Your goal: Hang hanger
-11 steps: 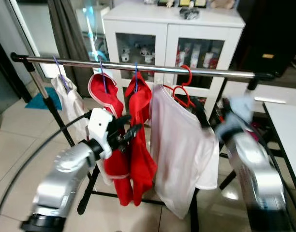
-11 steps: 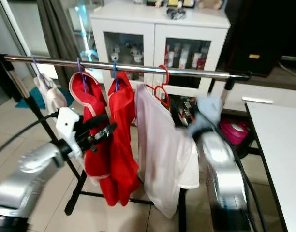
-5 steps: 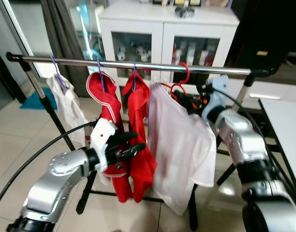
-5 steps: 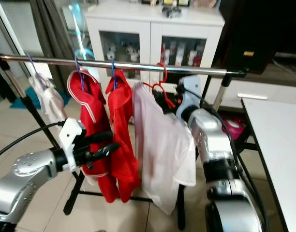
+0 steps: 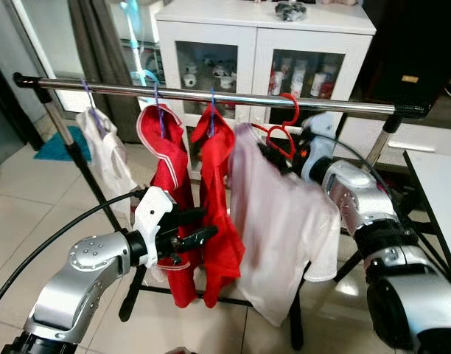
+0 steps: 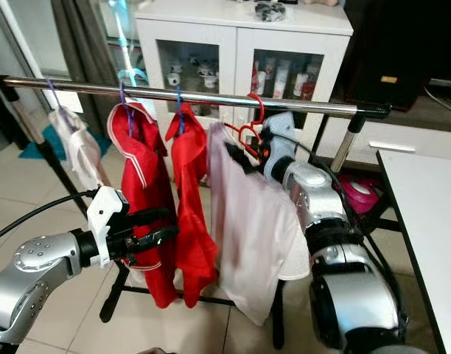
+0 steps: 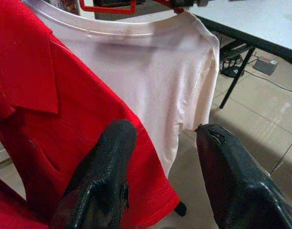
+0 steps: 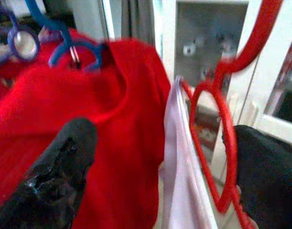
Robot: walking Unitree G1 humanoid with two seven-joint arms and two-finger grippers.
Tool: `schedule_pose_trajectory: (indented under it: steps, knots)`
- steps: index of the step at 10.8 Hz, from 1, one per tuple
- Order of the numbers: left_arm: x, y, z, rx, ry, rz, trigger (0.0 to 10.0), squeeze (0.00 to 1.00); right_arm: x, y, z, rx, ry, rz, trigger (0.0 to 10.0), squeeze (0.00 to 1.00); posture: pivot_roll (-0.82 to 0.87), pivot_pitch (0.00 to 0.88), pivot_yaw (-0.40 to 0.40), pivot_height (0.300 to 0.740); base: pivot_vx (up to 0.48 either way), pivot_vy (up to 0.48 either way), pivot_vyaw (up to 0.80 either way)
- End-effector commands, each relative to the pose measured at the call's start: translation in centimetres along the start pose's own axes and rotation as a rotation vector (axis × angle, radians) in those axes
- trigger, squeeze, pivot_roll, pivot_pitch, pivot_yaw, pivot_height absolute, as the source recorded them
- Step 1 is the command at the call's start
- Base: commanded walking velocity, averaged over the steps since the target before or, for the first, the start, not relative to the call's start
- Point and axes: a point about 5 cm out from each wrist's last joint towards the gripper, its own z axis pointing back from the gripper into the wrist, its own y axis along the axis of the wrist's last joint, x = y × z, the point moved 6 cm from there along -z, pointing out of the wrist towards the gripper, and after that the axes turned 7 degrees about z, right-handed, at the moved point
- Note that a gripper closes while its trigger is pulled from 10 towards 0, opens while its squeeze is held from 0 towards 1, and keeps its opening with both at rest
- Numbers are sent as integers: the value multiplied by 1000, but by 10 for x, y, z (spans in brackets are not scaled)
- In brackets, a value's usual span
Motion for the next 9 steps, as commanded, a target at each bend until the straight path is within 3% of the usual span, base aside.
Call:
schedule_pose_trajectory:
  steps: [1, 3, 4, 9]
  knots:
    - [0, 1, 0, -8, -9, -19, 10000, 0, 9, -4, -2, -67, -45, 21, 10000, 0, -85, 0, 35, 740, 0, 0, 0]
    - [-2, 0, -1, -10, -8, -22, 10000, 0, 19, -7, -3, -94, -105, -63, 0, 0, -81, 0, 33, 740, 0, 0, 0]
    - [-3, -1, -1, -12, -6, -22, 10000, 0, 20, -6, -3, -87, -104, -96, 0, 0, -78, 0, 33, 740, 0, 0, 0]
    - [-9, -6, -2, -16, -10, -33, 10000, 0, 22, -5, -3, -101, -96, -82, 0, 0, -85, 0, 47, 740, 0, 0, 0]
